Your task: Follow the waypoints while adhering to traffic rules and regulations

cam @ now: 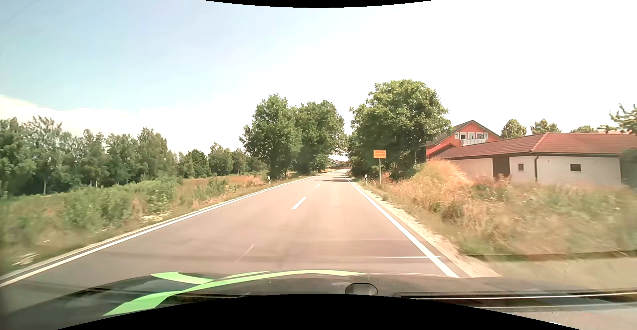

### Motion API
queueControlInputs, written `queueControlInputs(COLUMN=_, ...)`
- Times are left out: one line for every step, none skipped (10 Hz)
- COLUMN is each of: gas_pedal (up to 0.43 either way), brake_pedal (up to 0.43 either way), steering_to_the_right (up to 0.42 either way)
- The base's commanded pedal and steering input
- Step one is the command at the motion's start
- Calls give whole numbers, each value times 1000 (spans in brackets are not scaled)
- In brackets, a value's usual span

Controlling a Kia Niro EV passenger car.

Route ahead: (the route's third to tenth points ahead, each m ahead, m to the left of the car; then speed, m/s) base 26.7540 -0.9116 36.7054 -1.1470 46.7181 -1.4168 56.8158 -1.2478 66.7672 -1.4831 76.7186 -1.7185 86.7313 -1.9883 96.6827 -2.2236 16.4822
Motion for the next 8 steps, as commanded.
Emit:
queueControlInputs(gas_pedal=177, brake_pedal=0, steering_to_the_right=-5)
queueControlInputs(gas_pedal=177, brake_pedal=0, steering_to_the_right=-4)
queueControlInputs(gas_pedal=189, brake_pedal=0, steering_to_the_right=-4)
queueControlInputs(gas_pedal=197, brake_pedal=0, steering_to_the_right=-4)
queueControlInputs(gas_pedal=197, brake_pedal=0, steering_to_the_right=-3)
queueControlInputs(gas_pedal=209, brake_pedal=0, steering_to_the_right=0)
queueControlInputs(gas_pedal=209, brake_pedal=0, steering_to_the_right=1)
queueControlInputs(gas_pedal=169, brake_pedal=0, steering_to_the_right=1)
